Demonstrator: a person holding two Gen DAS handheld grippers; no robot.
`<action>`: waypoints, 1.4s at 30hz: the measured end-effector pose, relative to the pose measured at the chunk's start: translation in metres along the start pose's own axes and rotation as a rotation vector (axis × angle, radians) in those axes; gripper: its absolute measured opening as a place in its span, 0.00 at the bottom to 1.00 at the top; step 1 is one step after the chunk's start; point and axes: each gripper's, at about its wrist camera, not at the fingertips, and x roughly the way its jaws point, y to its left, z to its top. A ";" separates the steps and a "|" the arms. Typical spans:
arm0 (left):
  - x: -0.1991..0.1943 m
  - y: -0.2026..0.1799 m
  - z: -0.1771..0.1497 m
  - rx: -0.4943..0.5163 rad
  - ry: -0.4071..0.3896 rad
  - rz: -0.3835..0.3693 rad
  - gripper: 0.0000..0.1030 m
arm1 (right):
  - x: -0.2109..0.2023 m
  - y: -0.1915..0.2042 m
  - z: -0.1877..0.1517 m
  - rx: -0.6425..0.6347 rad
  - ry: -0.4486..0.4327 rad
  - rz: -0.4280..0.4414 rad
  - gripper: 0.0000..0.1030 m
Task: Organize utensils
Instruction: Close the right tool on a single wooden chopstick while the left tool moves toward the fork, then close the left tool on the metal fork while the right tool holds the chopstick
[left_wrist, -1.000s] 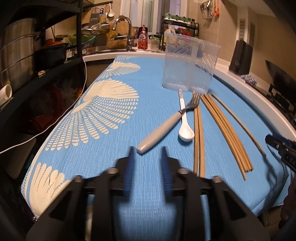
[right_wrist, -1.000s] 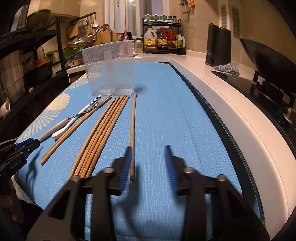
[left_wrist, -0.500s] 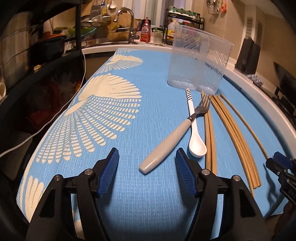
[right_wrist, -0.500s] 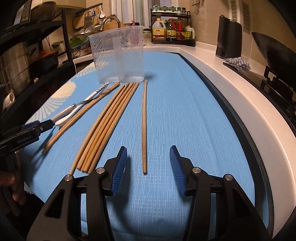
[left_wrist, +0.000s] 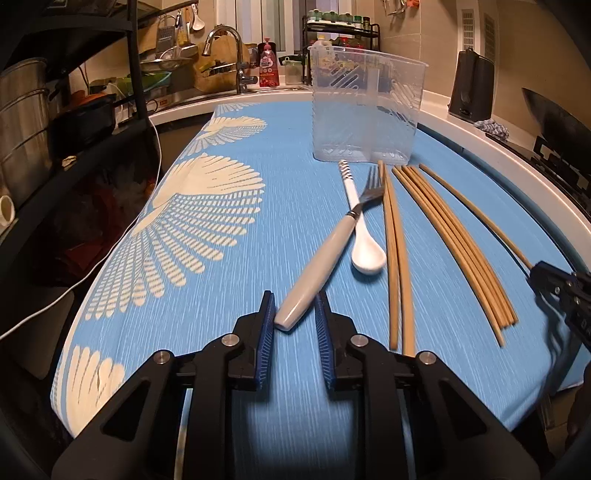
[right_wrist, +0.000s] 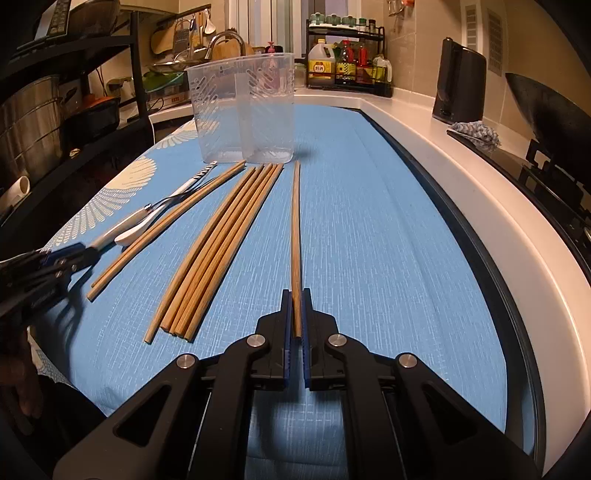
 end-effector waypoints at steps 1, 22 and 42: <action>-0.004 0.000 -0.003 -0.001 0.000 0.000 0.20 | -0.001 0.001 -0.001 0.002 -0.002 -0.003 0.05; -0.008 -0.002 -0.011 -0.069 -0.042 -0.038 0.20 | 0.005 -0.007 -0.001 0.054 0.014 0.020 0.06; 0.013 0.005 0.008 -0.085 -0.038 -0.019 0.58 | 0.007 -0.002 0.001 0.012 0.014 0.012 0.27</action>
